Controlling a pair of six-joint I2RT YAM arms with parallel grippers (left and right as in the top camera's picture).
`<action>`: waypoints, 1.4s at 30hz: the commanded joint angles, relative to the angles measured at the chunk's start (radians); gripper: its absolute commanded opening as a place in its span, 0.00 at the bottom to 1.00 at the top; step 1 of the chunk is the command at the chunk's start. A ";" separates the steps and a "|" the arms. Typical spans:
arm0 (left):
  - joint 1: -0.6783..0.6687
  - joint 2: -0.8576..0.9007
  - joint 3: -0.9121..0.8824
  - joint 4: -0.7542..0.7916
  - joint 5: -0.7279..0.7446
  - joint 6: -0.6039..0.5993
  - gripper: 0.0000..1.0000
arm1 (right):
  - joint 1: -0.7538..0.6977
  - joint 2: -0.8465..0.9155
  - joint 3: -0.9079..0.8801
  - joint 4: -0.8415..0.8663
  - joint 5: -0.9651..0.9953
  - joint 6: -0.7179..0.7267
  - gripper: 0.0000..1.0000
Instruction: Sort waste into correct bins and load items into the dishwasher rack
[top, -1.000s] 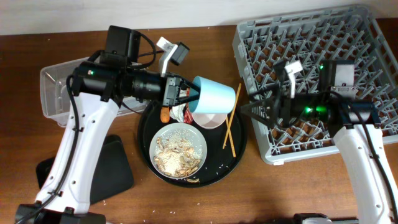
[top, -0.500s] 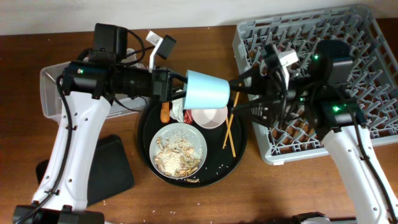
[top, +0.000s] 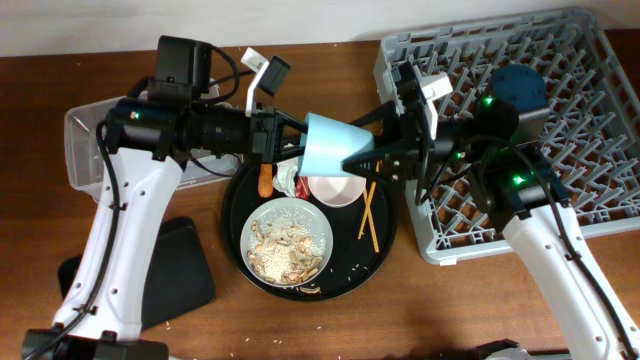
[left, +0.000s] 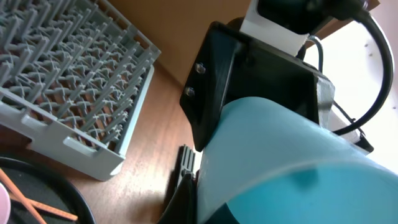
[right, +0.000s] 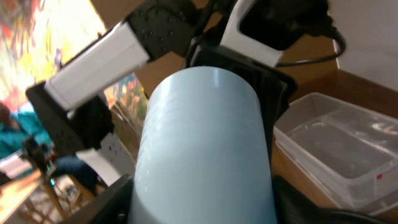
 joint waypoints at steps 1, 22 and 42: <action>0.000 0.002 0.002 0.028 -0.018 0.013 0.01 | 0.035 -0.011 0.013 0.002 -0.051 0.011 0.51; 0.003 0.002 0.002 0.061 -0.098 0.013 0.99 | -0.728 -0.093 0.023 -0.983 1.353 -0.005 0.40; 0.000 0.002 0.002 0.029 -0.097 0.013 0.99 | -0.756 0.151 0.135 -1.111 1.192 0.005 0.75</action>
